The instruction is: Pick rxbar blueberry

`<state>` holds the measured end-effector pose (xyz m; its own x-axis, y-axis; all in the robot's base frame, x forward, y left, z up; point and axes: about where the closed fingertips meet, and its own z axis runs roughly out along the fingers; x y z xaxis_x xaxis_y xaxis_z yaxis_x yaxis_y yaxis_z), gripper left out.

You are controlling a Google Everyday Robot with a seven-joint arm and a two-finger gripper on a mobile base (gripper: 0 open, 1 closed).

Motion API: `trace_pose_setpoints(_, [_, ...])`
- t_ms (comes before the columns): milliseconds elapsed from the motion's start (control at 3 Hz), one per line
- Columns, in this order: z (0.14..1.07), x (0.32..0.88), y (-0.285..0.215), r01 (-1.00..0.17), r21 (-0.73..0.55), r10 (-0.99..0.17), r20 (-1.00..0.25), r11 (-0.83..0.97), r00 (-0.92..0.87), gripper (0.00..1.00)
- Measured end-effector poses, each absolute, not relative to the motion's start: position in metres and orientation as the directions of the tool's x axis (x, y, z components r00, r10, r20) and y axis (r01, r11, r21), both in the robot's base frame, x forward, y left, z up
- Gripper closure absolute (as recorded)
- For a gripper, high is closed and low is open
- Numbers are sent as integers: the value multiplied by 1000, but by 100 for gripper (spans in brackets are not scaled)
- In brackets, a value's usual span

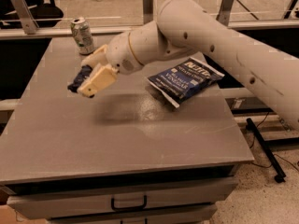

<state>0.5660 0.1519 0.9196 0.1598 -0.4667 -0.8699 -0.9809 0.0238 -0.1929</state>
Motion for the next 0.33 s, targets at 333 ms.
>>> trace_pose_setpoints(333, [964, 586, 145, -959, -279, -417, -878, 47, 235, 100])
